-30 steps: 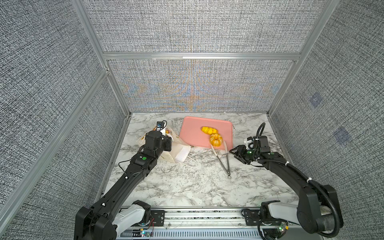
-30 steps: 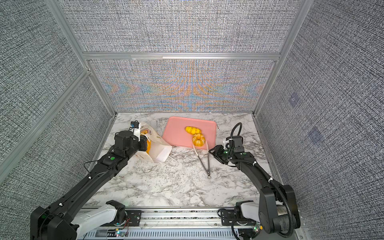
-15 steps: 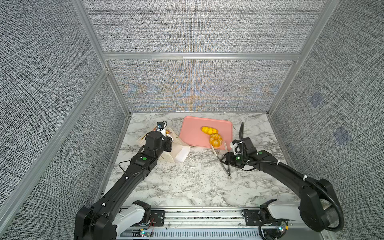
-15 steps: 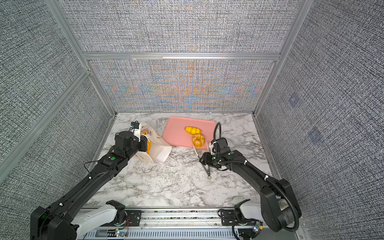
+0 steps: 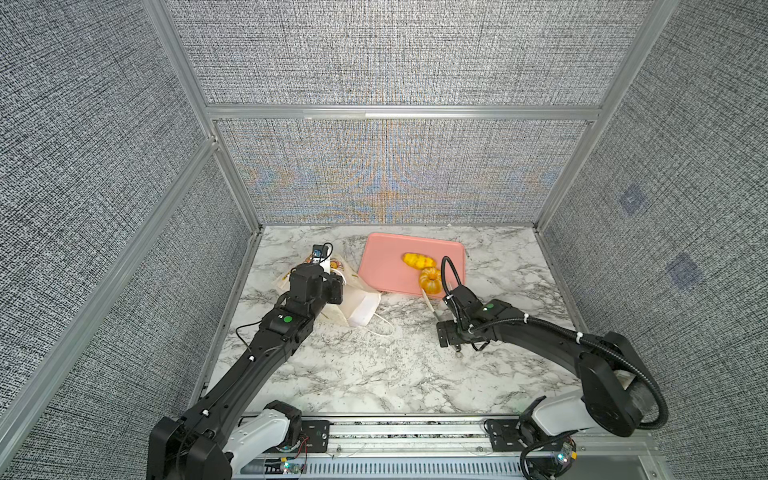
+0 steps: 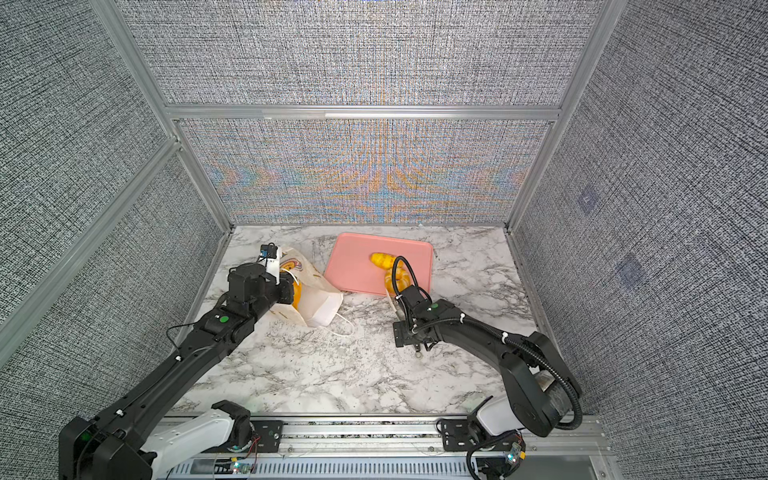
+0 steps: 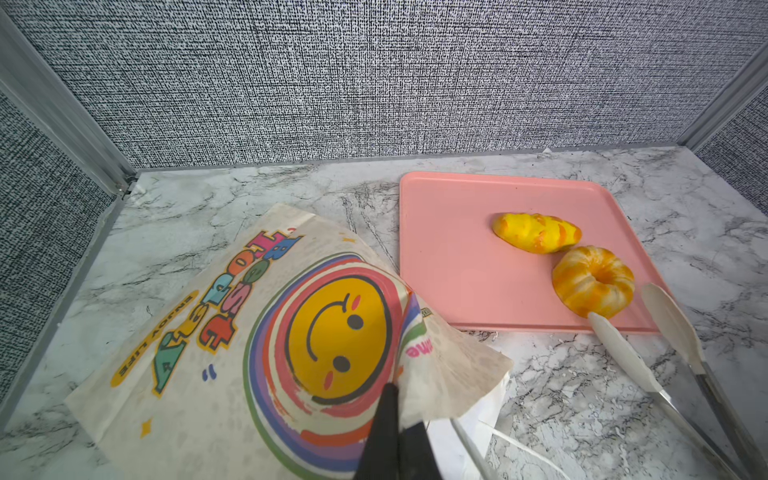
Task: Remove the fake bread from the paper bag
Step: 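Open the tongs and draw the right gripper back from the tray, then move the tongs with the right gripper toward the bag opening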
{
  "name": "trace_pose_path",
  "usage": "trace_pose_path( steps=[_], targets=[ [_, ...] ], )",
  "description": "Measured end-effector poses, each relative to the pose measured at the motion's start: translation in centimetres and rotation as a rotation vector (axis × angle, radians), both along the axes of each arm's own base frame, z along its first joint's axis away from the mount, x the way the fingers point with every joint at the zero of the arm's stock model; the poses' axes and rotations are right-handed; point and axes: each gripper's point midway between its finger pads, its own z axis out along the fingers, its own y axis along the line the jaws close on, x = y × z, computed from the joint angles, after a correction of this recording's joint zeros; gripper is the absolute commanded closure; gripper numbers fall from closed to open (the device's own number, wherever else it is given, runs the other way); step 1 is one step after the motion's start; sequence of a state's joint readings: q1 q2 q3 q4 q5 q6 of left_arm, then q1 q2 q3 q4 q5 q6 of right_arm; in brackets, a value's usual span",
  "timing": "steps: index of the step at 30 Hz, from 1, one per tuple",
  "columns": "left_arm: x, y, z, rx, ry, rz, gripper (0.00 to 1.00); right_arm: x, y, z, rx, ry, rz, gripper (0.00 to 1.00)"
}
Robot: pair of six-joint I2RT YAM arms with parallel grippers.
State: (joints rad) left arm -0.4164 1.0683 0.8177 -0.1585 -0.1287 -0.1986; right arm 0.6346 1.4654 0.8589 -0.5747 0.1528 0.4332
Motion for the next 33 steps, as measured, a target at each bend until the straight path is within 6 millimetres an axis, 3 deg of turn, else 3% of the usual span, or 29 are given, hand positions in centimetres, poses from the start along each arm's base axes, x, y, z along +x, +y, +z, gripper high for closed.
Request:
trace_pose_path(
  steps=[11,15,21,33],
  targets=[
    [0.1,0.0,-0.2,0.007,0.004,-0.003,1.0,2.4,1.0,-2.8,-0.052,-0.048,0.094,0.06],
    [0.1,-0.1,-0.3,0.01,0.006,-0.004,1.0,4.0,1.9,-3.0,-0.053,-0.079,0.109,0.13],
    [0.3,-0.1,-0.1,0.011,0.003,-0.002,1.0,4.9,2.1,-3.0,-0.071,-0.104,0.109,0.31],
    [0.2,-0.1,-0.1,0.013,0.002,-0.003,1.0,3.0,-0.3,-1.8,-0.096,-0.098,0.051,0.46]
  ],
)
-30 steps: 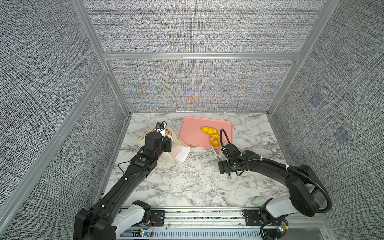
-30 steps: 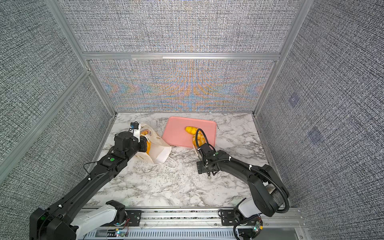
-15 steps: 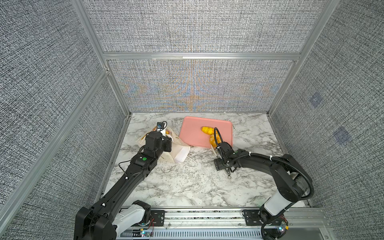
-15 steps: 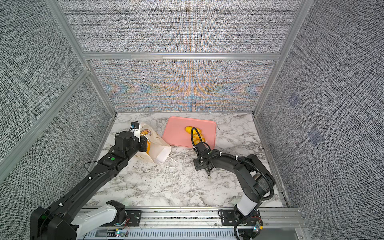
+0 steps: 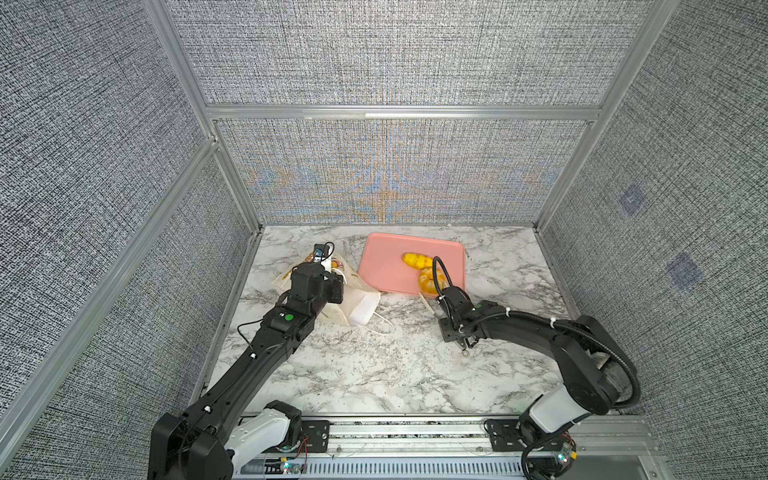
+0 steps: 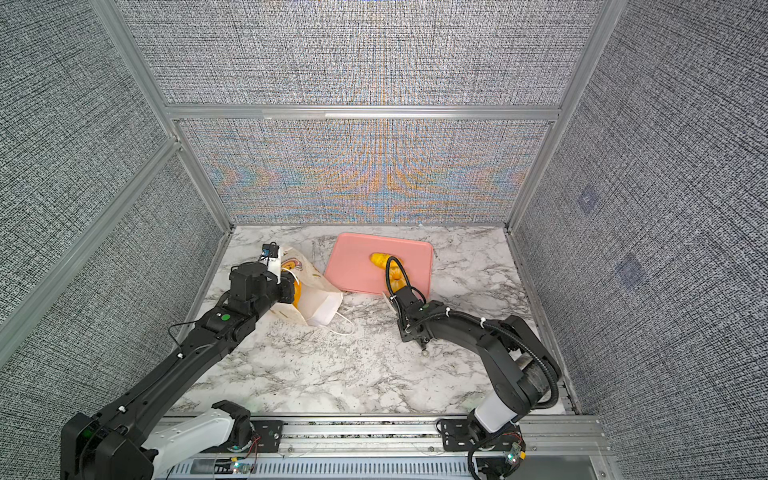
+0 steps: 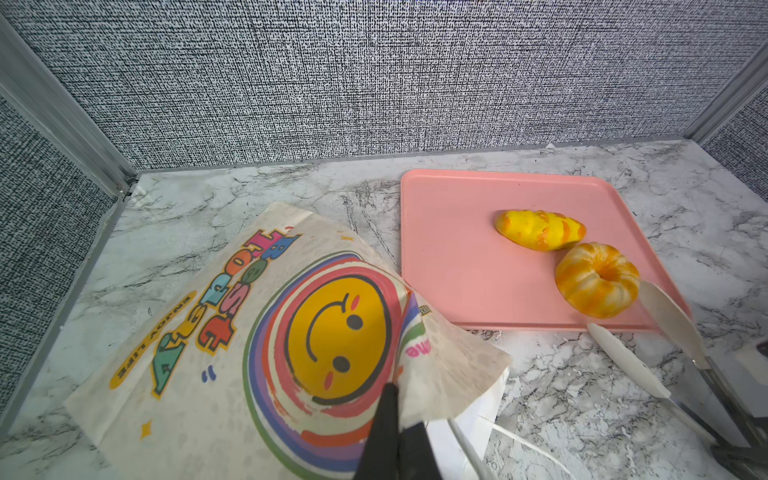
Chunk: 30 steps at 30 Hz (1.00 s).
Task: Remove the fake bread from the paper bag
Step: 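Move the tongs with the right gripper toward the bag opening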
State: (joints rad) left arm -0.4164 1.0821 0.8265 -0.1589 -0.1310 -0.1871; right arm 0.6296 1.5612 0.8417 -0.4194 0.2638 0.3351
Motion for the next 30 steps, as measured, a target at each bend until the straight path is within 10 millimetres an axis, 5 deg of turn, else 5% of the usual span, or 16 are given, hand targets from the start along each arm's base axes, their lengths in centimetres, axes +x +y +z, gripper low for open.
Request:
trace_pose_path(
  steps=[9,13,20,25,30],
  targets=[
    [-0.4,0.2,0.1,-0.003,-0.007,0.001,1.0,-2.3,-1.1,1.9,0.077,-0.034,-0.03,0.5],
    [-0.5,0.2,-0.2,-0.006,0.0,0.001,1.0,-3.0,-1.0,1.3,0.093,-0.01,-0.016,0.26],
    [-0.5,0.2,-0.1,-0.009,-0.003,0.003,1.0,-1.6,0.4,-0.1,0.082,0.021,0.027,0.19],
    [-0.6,0.3,0.0,-0.01,-0.007,0.004,1.0,0.1,1.2,-1.4,0.043,0.047,0.034,0.27],
    [-0.5,0.2,-0.3,-0.007,0.0,0.003,1.0,1.8,1.9,-1.6,0.031,0.025,0.03,0.57]
  ],
)
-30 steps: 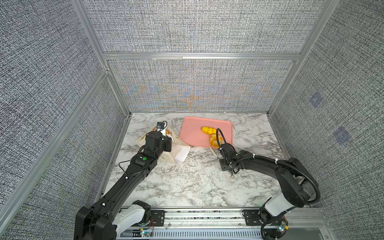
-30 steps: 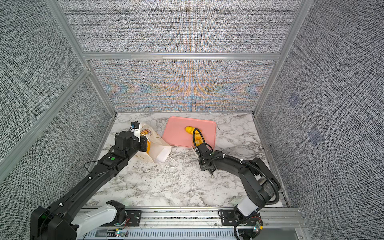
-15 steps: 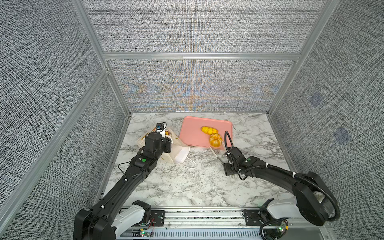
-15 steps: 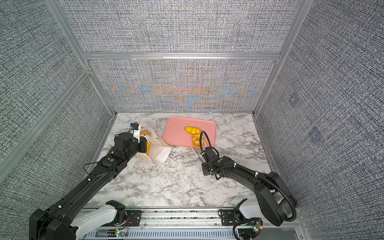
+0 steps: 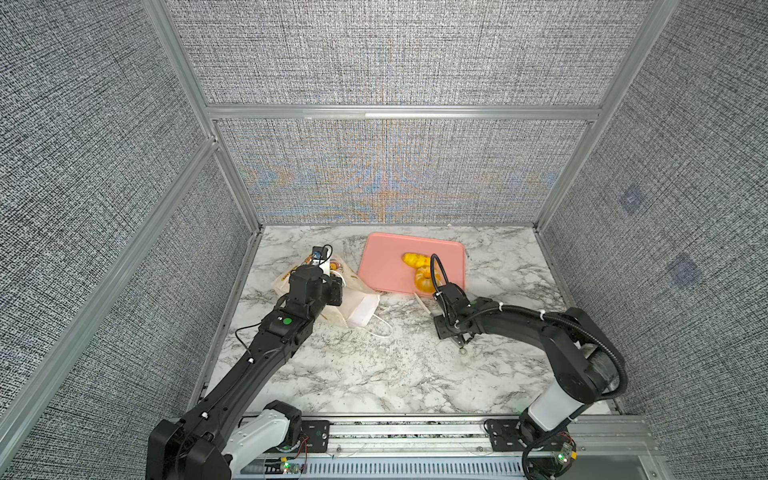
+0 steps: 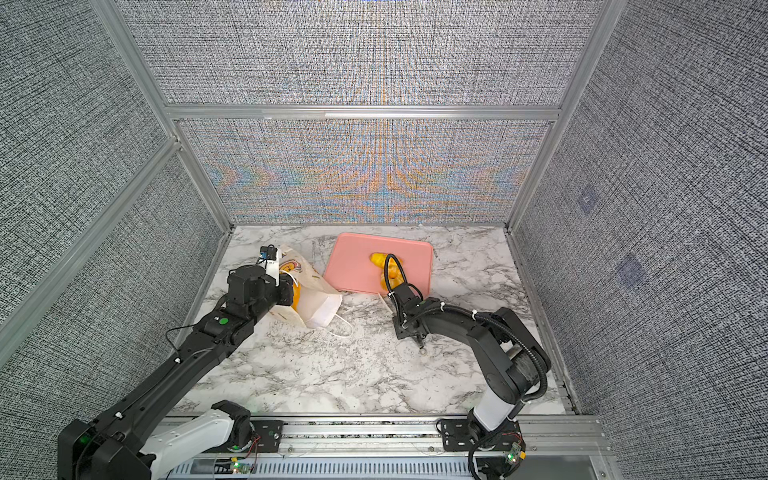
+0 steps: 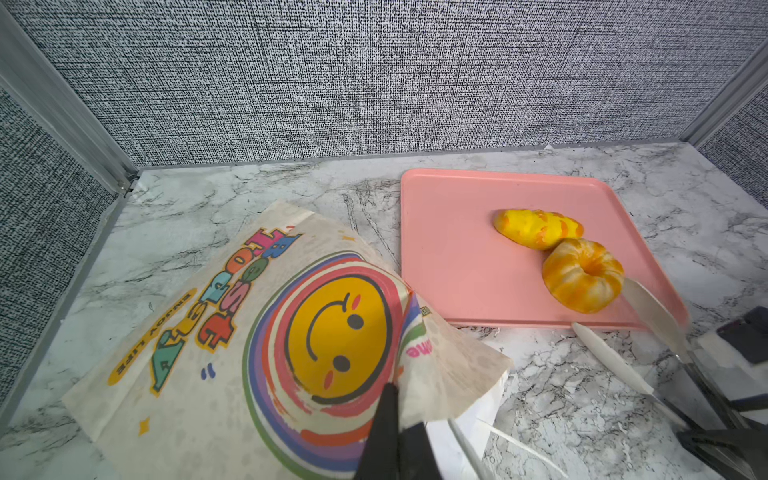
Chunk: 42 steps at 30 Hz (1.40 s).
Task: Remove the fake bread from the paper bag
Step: 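Move the tongs with the right gripper toward the bag opening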
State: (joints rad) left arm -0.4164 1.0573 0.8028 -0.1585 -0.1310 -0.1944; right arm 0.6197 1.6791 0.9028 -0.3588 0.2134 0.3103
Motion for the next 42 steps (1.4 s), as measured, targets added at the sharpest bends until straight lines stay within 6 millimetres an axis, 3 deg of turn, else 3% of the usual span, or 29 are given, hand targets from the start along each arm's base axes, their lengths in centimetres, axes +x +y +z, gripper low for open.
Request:
trace_pose_path(
  steps=[6,16,22,29,42],
  targets=[
    [0.0,0.0,-0.1,0.003,0.002,-0.001,1.0,-0.3,-0.2,0.0,0.005,-0.026,-0.01,0.69],
    [0.1,0.0,-0.5,0.0,0.009,0.001,1.0,-4.6,-3.0,1.1,0.024,0.018,-0.099,0.7],
    [0.0,0.0,-0.4,-0.006,0.006,0.001,1.0,-4.7,-1.9,4.0,0.153,-0.019,-0.095,0.65],
    [-0.1,0.0,0.0,-0.01,-0.002,0.001,1.0,-5.0,-0.9,5.4,0.365,0.058,-0.127,0.53],
    [-0.1,0.0,0.0,-0.002,-0.005,-0.003,1.0,-5.9,1.3,8.8,0.625,0.153,-0.129,0.5]
  ],
)
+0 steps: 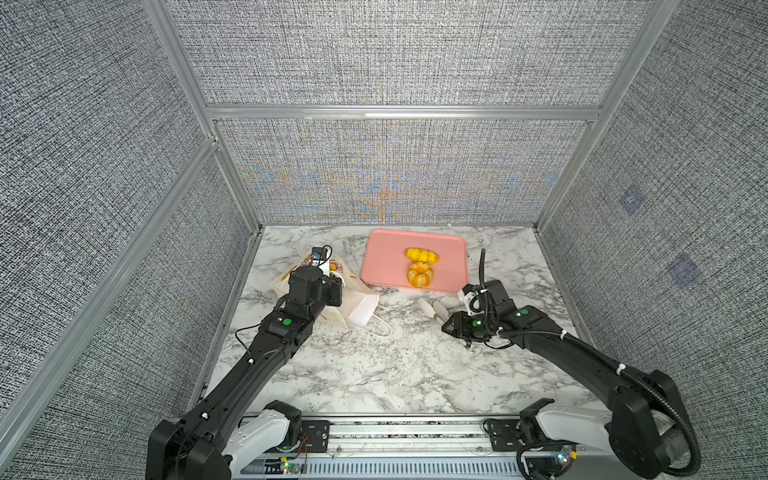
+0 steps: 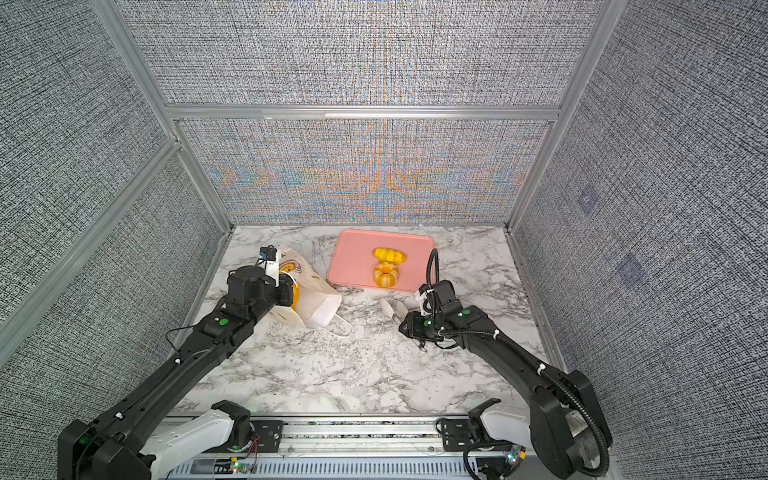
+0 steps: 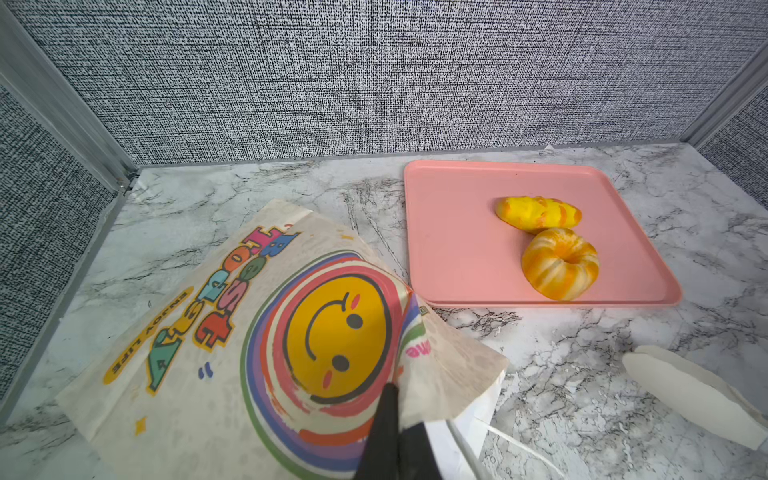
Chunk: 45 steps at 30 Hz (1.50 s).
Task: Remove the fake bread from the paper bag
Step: 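Move the tongs with the right gripper toward the bag opening, then insert the tongs into the bag held by the left gripper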
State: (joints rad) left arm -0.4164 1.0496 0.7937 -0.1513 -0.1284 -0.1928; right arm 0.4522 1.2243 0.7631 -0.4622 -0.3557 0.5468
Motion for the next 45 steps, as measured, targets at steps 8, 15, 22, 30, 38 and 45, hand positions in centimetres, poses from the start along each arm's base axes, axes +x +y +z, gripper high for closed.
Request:
trace_pose_path(
  steps=[8,15,22,30,38,45],
  targets=[
    [-0.2,-0.1,0.3,0.033,-0.017,-0.029,1.0,-1.5,1.7,3.2,0.117,-0.016,0.06,0.51],
    [-0.9,-0.4,-0.6,0.083,-0.016,-0.091,1.0,-5.7,4.9,5.9,0.252,-0.013,0.173,0.52],
    [-1.7,-0.7,-1.8,0.098,0.0,-0.138,1.0,-6.8,8.7,4.9,0.366,0.06,0.22,0.52],
    [-1.8,-0.6,-1.3,0.081,0.001,-0.125,1.0,-7.0,14.4,4.9,0.482,0.092,0.32,0.53],
    [-2.2,-0.4,-1.1,0.074,0.013,-0.12,1.0,-5.0,17.3,4.3,0.501,0.085,0.339,0.53],
    [-2.5,-0.3,-0.8,0.057,0.014,-0.111,1.0,-0.9,20.9,4.1,0.485,0.018,0.377,0.54]
  ],
)
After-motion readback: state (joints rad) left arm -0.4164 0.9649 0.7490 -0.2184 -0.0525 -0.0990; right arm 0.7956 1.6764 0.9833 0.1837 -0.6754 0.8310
